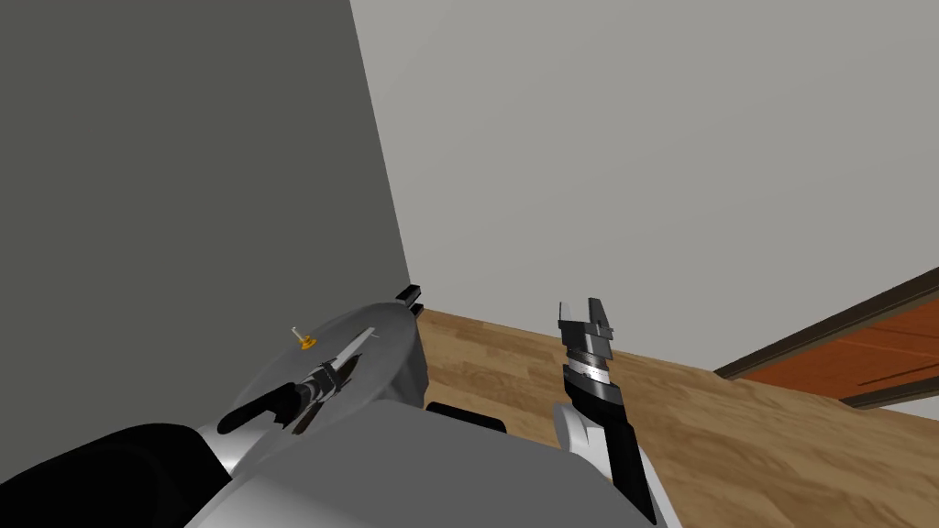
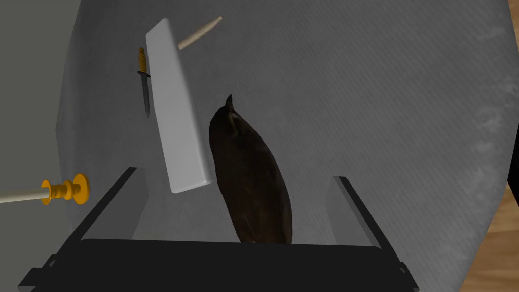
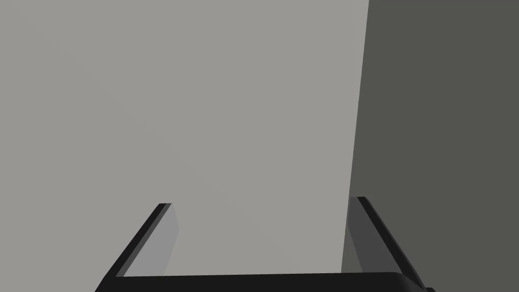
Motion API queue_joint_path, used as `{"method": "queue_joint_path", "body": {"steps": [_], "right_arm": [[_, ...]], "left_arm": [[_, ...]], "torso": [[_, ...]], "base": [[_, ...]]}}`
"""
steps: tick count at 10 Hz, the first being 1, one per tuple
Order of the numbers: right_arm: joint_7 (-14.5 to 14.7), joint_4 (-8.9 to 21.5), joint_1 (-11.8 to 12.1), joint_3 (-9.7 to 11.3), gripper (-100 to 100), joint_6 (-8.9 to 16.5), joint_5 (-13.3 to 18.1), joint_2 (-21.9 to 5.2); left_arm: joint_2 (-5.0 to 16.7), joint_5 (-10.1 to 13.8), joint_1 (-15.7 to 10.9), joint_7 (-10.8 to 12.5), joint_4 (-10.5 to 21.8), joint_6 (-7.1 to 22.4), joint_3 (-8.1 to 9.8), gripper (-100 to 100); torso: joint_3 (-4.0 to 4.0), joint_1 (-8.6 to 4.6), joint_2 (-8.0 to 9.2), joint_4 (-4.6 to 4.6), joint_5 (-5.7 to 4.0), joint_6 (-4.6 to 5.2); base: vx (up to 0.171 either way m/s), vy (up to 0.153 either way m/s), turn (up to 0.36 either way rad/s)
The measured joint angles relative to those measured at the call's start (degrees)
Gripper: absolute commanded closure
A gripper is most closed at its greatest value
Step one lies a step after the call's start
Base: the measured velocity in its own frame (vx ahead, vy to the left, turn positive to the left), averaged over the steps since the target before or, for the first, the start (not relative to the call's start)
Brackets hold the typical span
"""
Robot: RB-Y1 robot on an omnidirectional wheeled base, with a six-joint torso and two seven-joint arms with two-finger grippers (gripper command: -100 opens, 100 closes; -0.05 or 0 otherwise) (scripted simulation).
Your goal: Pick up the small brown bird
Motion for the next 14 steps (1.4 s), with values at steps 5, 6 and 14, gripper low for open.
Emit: {"method": "queue_joint_path", "body": {"steps": [5,6,14], "right_arm": [[0.0,0.0,-0.01,0.0,0,0.0,0.0,0.0],[0.0,0.0,-0.01,0.0,0,0.0,0.0,0.0],[0.0,0.0,-0.01,0.0,0,0.0,0.0,0.0]], "left_arm": [[1.46,3.21,2.47,5.14,2.61,4.49,-0.31,-100],[1.29,3.44,3.14,6.29,2.77,5.98,-0.28,-100],[-0.06,5.59,2.11,7.75,9.53,8.09,-2.5,-100]], "torso": [[0.05,-0.03,0.09,0.02,0.0,0.01],[0.04,0.01,0.06,0.02,0.0,0.02],[0.17,-0.13,0.29,0.07,-0.03,0.0]], "base": [[0.037,0.038,-0.126],[0.038,0.06,-0.119],[-0.004,0.028,-0.074]]}}
